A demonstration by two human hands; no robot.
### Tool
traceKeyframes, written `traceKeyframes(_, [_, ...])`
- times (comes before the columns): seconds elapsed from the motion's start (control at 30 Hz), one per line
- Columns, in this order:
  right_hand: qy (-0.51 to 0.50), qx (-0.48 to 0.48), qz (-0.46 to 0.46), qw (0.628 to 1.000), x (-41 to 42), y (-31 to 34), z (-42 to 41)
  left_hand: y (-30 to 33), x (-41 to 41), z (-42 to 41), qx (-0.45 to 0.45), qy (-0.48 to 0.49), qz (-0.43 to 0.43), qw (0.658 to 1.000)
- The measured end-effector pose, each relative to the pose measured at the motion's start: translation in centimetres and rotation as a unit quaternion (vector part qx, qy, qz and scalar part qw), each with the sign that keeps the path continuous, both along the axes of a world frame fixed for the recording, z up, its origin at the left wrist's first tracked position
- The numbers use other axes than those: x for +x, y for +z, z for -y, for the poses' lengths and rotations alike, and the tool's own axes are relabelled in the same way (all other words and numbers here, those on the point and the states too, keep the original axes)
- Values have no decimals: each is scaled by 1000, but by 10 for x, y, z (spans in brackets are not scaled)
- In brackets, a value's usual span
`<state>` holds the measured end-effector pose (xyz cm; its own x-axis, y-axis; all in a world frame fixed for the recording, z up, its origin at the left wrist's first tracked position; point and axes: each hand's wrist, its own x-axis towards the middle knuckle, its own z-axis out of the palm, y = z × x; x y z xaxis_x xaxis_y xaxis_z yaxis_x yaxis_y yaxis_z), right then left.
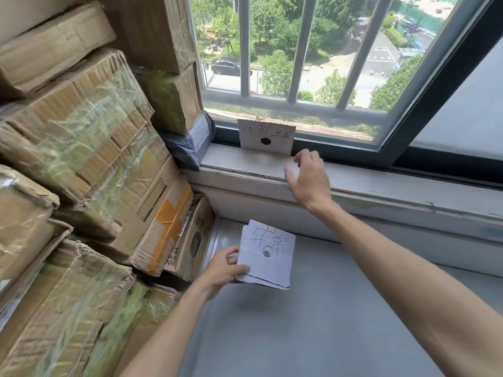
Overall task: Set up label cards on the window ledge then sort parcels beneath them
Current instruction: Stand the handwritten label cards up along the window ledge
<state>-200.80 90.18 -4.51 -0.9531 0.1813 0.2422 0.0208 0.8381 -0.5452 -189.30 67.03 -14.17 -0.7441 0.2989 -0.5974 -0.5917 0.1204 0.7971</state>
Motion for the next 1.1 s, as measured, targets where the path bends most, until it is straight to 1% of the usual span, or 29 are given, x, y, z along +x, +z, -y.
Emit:
traceKeyframes(0.07, [59, -8, -14, 998, 43, -22, -2, 2, 1, -3, 15, 9, 2, 1000])
traceKeyframes(0.1, [67, -12, 8, 998, 65, -35, -5, 4, 2, -5, 21, 15, 4, 1000])
traceKeyframes(0.17, [38, -44, 97, 994, 104, -59, -8, 7, 2, -11, 34, 33, 9, 999])
traceKeyframes(0.2, [3, -78, 169, 983, 119, -68, -9, 9, 2, -15, 39, 41, 12, 998])
traceKeyframes(0.23, [-30, -125, 250, 960, 130, -73, -9, 11, 2, -19, 42, 43, 15, 998])
traceKeyframes(0.27, [-53, -182, 317, 929, 138, -78, -8, 11, 2, -23, 48, 41, 19, 998])
traceKeyframes(0.3, [-65, -240, 359, 900, 144, -79, -6, 10, 3, -27, 53, 34, 22, 998])
traceKeyframes(0.33, [-70, -299, 372, 876, 148, -80, -4, 11, 5, -31, 59, 24, 23, 998])
traceKeyframes(0.37, [-70, -351, 360, 862, 150, -81, -3, 10, 6, -34, 61, 13, 23, 998])
traceKeyframes(0.4, [-64, -385, 340, 855, 151, -79, -2, 10, 8, -37, 66, 8, 23, 998])
traceKeyframes(0.47, [-53, -410, 293, 862, 151, -73, -3, 6, 12, -42, 60, 16, 12, 998])
traceKeyframes(0.5, [-59, -404, 272, 871, 150, -74, -5, 5, 15, -44, 25, 30, -3, 999])
traceKeyframes(0.53, [-70, -394, 260, 879, 150, -74, -7, 1, 17, -43, -47, 40, -29, 998])
traceKeyframes(0.57, [-78, -383, 257, 884, 151, -75, -9, -4, 20, -39, -153, 32, -69, 985])
traceKeyframes(0.6, [-86, -373, 261, 886, 151, -80, -11, -11, 22, -30, -283, -6, -114, 952])
traceKeyframes(0.63, [-89, -367, 267, 887, 152, -84, -12, -17, 27, -19, -408, -68, -152, 898])
traceKeyframes(0.67, [-89, -361, 276, 886, 153, -90, -12, -23, 34, -7, -498, -134, -173, 839])
traceKeyframes(0.7, [-86, -358, 282, 886, 156, -94, -12, -28, 39, 5, -553, -194, -165, 793])
traceKeyframes(0.73, [-87, -354, 287, 886, 158, -98, -12, -31, 45, 16, -582, -242, -138, 764])
traceKeyframes(0.77, [-90, -351, 291, 885, 161, -103, -11, -35, 50, 24, -593, -280, -106, 748])
traceKeyframes(0.8, [-93, -346, 295, 886, 164, -107, -10, -38, 55, 31, -593, -311, -82, 738])
traceKeyframes(0.87, [-95, -332, 314, 884, 174, -116, -8, -42, 62, 36, -588, -344, -65, 729])
traceKeyframes(1.03, [-89, -323, 329, 883, 187, -128, -8, -48, 66, 35, -584, -342, -73, 733])
traceKeyframes(1.1, [-94, -315, 333, 884, 187, -129, -9, -50, 68, 34, -574, -331, -75, 745])
